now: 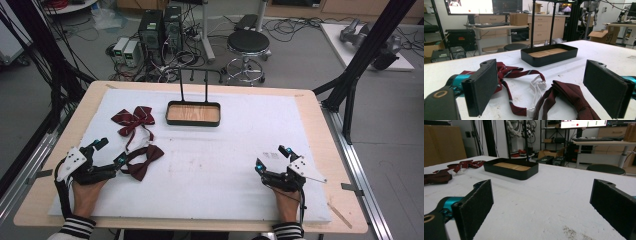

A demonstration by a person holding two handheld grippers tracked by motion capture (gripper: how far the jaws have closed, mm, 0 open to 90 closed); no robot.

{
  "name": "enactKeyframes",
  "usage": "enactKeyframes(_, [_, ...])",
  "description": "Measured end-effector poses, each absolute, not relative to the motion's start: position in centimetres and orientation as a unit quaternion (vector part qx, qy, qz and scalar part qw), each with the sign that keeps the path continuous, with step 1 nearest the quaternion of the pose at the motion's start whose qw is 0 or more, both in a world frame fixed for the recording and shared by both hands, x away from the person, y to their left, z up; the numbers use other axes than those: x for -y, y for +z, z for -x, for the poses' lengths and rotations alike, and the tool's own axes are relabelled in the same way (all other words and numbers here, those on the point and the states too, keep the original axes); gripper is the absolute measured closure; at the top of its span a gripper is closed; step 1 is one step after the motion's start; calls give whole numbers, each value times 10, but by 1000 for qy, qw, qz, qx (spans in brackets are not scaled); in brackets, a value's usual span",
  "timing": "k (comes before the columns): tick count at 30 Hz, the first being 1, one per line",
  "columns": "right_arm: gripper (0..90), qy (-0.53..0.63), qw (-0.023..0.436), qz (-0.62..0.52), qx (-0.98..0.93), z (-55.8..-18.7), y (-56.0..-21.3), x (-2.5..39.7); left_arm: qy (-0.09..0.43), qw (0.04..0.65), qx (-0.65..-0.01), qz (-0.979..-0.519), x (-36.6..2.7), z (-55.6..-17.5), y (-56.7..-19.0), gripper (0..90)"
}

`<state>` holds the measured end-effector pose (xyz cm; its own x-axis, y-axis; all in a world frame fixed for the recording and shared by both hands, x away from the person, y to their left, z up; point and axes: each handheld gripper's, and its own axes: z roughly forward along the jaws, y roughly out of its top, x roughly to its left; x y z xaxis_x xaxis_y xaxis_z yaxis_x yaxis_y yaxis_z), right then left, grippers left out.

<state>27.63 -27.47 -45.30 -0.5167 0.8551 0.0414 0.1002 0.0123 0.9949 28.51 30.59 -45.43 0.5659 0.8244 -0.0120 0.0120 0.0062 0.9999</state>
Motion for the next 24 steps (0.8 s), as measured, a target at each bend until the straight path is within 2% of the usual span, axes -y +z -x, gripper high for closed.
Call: enactKeyframes(24, [41,597,330,-363,-635,-273,-454,273,319,626,-348,-621,-307,-287,-454,130])
